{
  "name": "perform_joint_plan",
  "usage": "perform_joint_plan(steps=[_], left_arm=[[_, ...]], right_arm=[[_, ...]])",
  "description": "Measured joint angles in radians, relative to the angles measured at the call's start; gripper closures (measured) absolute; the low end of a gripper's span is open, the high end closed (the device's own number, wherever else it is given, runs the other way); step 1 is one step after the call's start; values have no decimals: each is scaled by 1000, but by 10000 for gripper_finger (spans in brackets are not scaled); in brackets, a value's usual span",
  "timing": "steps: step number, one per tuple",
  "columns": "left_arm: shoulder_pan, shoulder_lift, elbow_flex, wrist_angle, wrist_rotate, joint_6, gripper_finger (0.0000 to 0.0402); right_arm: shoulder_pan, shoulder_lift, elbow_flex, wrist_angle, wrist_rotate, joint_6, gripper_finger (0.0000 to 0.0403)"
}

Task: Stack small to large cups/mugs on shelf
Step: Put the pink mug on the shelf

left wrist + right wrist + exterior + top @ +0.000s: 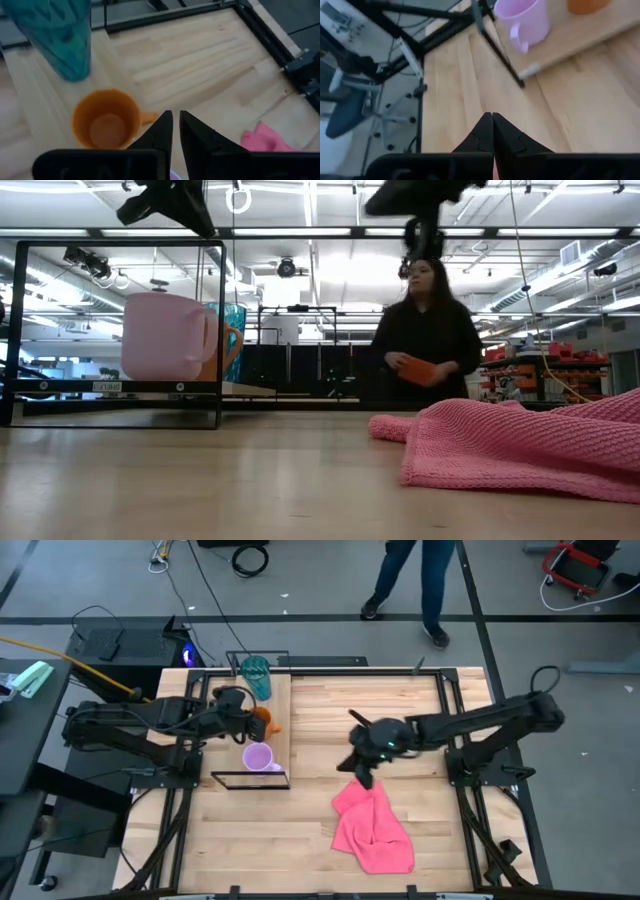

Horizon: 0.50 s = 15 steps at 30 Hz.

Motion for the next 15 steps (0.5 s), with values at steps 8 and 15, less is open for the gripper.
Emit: perform_joint_plan(steps=[8, 15], left_arm=[[0, 0, 0, 18, -38, 87, 365], [1, 1, 0, 40, -45, 143, 377]], right_arm=[[-144, 235, 1, 304, -194, 62, 401], [-191, 405, 80, 353, -284, 78, 402]])
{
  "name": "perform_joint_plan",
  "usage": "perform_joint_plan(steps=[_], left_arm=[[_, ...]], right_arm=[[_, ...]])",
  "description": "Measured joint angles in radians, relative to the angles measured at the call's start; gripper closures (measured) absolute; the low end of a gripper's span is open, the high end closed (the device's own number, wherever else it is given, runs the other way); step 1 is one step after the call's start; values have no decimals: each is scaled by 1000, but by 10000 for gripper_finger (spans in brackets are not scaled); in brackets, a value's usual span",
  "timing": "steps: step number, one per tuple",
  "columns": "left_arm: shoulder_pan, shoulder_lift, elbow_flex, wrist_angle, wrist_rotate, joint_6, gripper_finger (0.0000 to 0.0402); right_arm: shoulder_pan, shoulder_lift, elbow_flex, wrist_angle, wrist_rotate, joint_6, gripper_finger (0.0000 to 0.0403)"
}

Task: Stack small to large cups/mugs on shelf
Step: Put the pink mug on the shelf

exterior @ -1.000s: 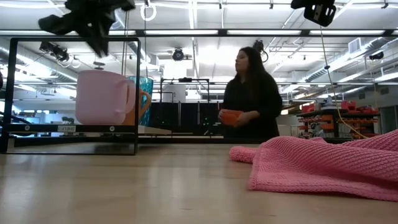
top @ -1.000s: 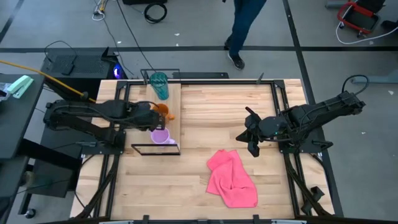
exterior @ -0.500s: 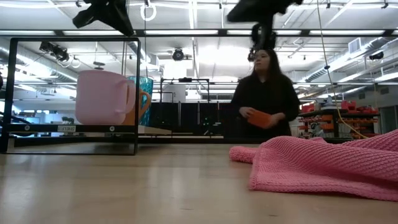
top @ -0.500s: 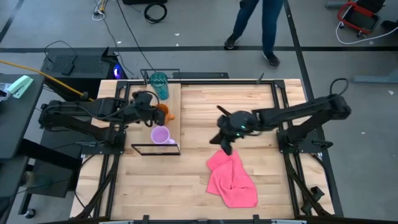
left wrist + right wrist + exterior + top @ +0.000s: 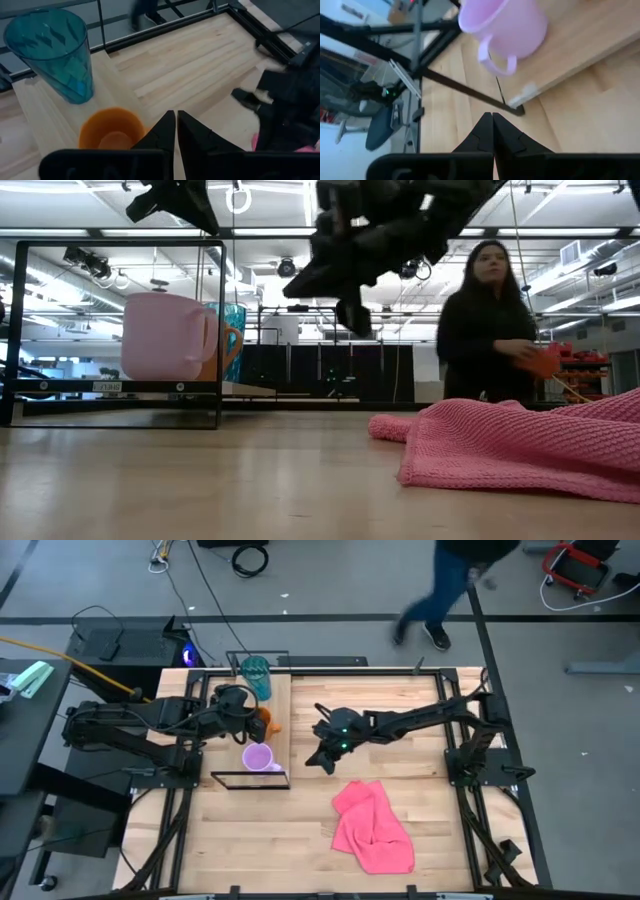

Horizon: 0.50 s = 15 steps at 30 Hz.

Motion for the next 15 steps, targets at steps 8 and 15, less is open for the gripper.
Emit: perform_joint_plan(steps=[8, 15], left_arm=[[0, 2, 0, 4, -11, -1, 373], [0, 2, 0, 6, -12, -11, 373]], right_arm=[[-14, 153, 147, 0, -43, -22, 402], [-12, 222, 186, 10, -93, -26, 402]])
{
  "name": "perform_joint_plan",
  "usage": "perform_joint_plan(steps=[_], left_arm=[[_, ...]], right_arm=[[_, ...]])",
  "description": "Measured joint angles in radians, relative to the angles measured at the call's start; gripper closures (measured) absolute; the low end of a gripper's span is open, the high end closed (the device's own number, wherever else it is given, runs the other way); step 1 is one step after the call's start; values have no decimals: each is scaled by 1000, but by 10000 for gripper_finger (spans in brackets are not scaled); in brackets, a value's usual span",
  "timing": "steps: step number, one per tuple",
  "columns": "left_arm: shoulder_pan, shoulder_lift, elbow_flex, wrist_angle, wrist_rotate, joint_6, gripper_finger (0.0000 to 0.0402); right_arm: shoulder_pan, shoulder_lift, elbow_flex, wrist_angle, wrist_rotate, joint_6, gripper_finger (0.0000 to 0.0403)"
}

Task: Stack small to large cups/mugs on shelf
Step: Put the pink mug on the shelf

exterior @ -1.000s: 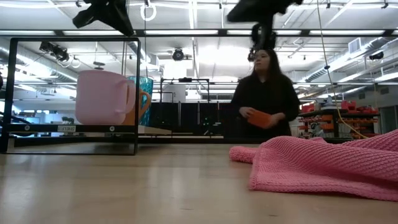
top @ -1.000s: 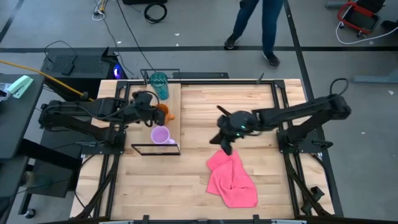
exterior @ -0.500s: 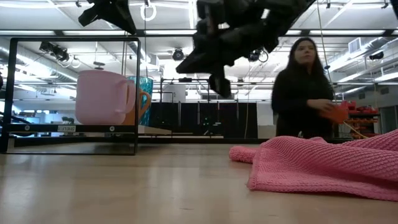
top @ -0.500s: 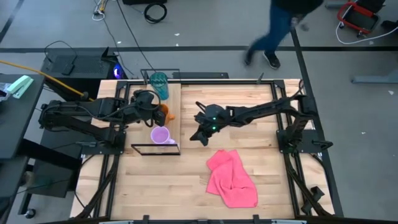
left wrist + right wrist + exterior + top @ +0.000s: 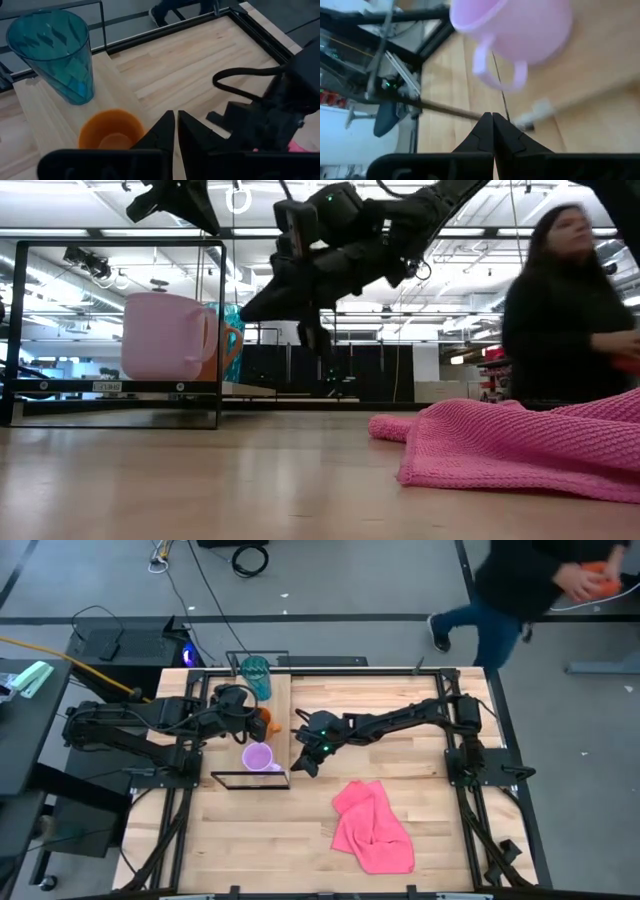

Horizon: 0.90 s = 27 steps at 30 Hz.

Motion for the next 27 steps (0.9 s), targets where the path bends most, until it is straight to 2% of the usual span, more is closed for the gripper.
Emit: perform_joint_plan(steps=[7, 19, 27], left_arm=[[0, 0, 0, 9, -10, 0, 385], [0, 0, 0, 9, -30, 0, 380], [0, 0, 0, 7, -30, 1, 389]], right_arm=[[-2, 6, 1, 15, 4, 1, 402], [-16, 46, 1, 92, 10, 33, 402], [-6, 69, 54, 100, 1, 33, 402]])
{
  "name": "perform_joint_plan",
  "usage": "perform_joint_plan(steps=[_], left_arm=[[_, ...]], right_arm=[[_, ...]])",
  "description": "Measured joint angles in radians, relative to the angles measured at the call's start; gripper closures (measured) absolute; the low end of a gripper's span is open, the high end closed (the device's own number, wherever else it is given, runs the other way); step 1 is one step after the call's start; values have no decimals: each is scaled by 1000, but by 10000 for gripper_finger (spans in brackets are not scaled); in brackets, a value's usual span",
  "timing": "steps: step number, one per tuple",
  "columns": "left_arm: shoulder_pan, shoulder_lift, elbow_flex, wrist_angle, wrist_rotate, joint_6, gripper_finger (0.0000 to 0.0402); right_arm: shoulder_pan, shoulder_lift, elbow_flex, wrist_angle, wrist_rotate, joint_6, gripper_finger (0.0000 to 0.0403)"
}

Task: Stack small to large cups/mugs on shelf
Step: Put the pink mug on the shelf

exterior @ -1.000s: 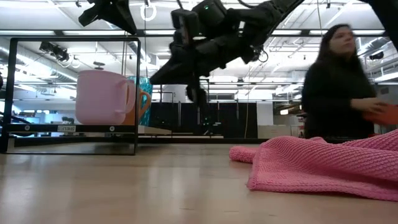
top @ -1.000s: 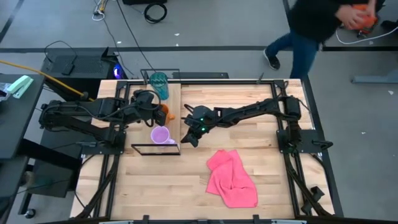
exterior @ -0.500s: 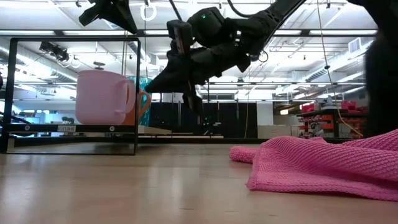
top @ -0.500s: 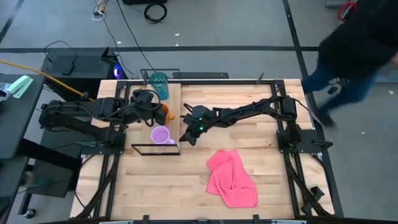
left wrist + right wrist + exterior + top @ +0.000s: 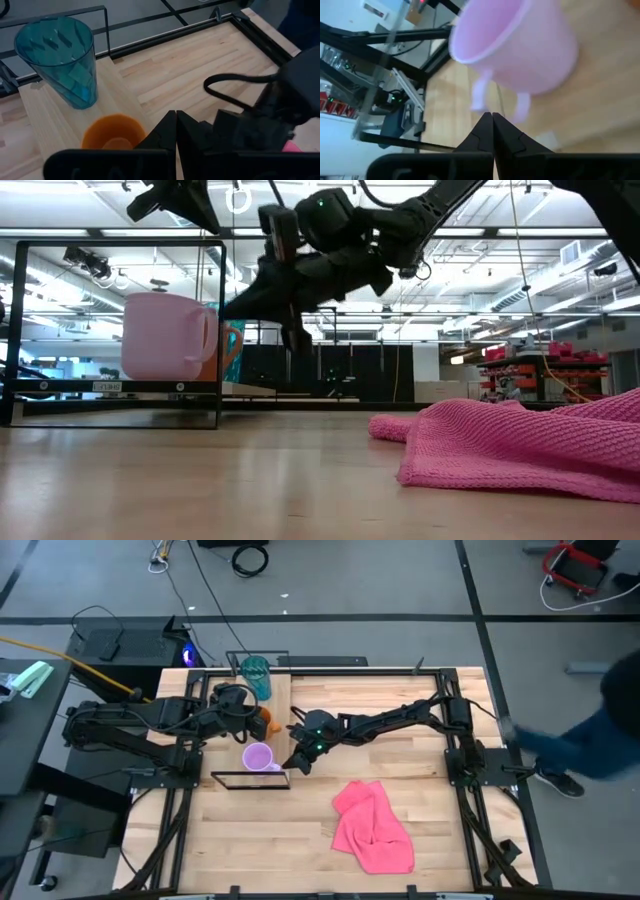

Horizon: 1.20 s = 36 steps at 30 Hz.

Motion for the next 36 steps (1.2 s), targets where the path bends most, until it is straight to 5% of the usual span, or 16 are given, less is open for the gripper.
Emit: perform_joint_plan(steps=[36], left_arm=[[0, 0, 0, -10, -3, 3, 386]], right_arm=[[12, -2, 42, -68, 53, -41, 401]])
